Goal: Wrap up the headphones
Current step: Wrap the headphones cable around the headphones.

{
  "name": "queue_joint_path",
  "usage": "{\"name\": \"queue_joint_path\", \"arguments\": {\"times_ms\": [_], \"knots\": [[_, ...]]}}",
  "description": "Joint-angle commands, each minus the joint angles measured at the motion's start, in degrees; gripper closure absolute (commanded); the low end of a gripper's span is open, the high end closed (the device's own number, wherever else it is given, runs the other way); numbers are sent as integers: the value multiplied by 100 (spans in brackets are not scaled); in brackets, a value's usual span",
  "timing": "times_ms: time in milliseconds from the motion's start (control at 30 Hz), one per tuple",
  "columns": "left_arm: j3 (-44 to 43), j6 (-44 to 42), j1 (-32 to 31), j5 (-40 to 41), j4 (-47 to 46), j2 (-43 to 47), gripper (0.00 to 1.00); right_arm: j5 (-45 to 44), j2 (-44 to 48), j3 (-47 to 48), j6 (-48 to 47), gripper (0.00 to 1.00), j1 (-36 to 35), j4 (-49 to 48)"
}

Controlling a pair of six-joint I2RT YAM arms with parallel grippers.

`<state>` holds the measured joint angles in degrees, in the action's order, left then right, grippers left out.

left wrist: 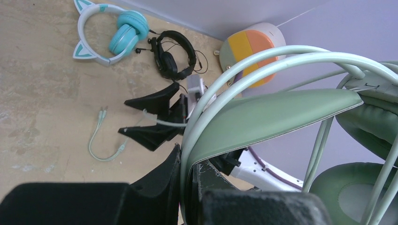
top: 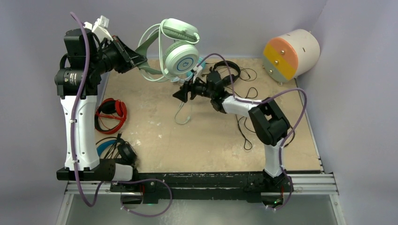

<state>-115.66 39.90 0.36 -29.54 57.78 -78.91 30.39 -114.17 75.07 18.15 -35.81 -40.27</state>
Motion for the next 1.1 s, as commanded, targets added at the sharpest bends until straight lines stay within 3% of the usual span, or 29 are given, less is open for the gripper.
{"name": "queue_joint_path", "arguments": {"times_ms": [0, 33, 167, 233, 367, 567, 767, 900, 1067], "knots": [[52, 299, 8, -245, -545, 25, 100, 294, -5, -427, 211, 32, -556, -1074], [78, 299, 8, -253, -555, 15, 100, 304, -23, -544, 245, 36, -647, -1239], [138, 247, 8, -186, -556, 9, 100, 358, 103, -1227, 579, 72, -851, -2037], [140, 164, 8, -50, -496, -24, 100, 345, 349, -1758, 765, 85, -889, -2513], [201, 13, 8, 297, -446, -149, 100, 355, 955, -2695, 918, 99, -1070, -2897], [688, -102, 8, 1262, -712, -186, 100, 709, 1770, -3740, 993, 100, -1832, -3049], [1602, -96, 8, 2357, -1314, -72, 100, -172, 2722, -3315, -241, 100, -3130, -21], [2069, -213, 8, 3164, -1557, -22, 100, -430, 3309, -3349, -268, 100, -3454, 614], [2990, -442, -129, 3945, -2213, 230, 100, -801, 3783, -2677, -484, 100, -3529, 2225]]}}
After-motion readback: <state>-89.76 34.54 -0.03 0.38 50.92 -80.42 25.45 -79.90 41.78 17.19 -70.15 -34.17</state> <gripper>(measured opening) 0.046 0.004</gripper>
